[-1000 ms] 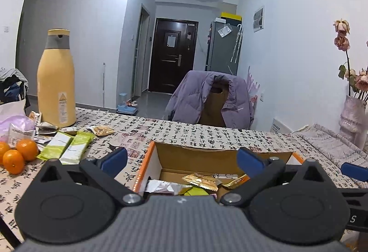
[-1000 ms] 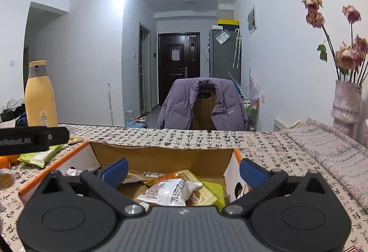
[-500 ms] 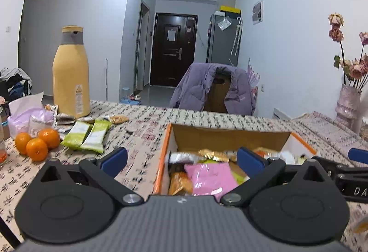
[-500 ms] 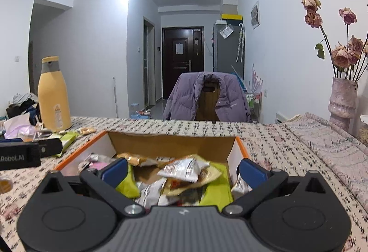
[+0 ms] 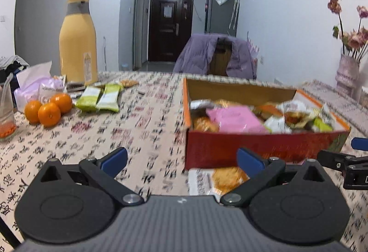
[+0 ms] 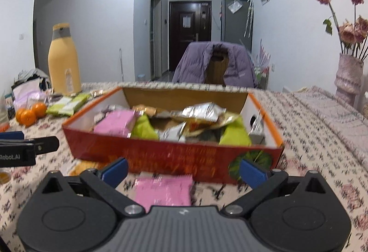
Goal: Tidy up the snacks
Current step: 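Withdraw both open grippers from the box toward the loose packets, then grasp the pink packet with the right gripper and lift it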
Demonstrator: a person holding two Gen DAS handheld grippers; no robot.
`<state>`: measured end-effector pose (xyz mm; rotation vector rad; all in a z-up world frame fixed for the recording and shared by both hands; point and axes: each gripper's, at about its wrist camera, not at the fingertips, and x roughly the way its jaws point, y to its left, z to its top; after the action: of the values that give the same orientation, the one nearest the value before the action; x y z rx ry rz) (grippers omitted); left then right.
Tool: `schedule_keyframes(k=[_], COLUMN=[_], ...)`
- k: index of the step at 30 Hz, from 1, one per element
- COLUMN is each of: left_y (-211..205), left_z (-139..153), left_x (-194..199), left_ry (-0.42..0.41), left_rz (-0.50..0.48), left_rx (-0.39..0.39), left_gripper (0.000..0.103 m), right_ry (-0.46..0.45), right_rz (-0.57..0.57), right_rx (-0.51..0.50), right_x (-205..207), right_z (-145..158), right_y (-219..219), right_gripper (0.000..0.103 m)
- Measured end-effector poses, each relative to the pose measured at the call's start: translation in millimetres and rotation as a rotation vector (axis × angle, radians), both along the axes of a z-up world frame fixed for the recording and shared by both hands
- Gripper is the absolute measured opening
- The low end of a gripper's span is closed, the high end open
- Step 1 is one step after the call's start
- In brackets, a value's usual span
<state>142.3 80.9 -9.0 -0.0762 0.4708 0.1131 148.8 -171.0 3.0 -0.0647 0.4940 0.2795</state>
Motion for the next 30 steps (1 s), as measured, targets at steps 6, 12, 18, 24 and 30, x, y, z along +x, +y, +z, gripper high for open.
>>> schedule_keyframes(k=[6,12,18,24,30], left_y=[9.0,11.7,12.7,14.7,16.8], left_z=[-16.5,-27.7,-28.1,-29.2,-29.9], left_x=[-1.3,0.0,-2.6,0.7,0.1], left_ry=[0.067,0.1,0.09,0.107,0.106], left_rz=[-0.026,-0.037,-0.046,-0.049,-0.043], left_rx=[0.004,-0.01,-0.022,-0.043,-0.056], left_gripper=[0.103,0.103,0.103,0.103,0.103], right_ry=[0.074,0.143,0.203,0.212,0.189], right_rz=[0.013,0.002,-0.021,-0.007,0.013], right_rx=[-0.037,-0.062,-0.081,-0.052,-0.046], right_x=[1.3,10.4,22.2,23.2,18.2], right_z=[-19.0,-31.0,-41.5,-43.1,-37.4], right_y=[11.6,18.9,23.0,21.3,21.1], right_gripper=[0.103,0.103,0.103,0.093,0.061])
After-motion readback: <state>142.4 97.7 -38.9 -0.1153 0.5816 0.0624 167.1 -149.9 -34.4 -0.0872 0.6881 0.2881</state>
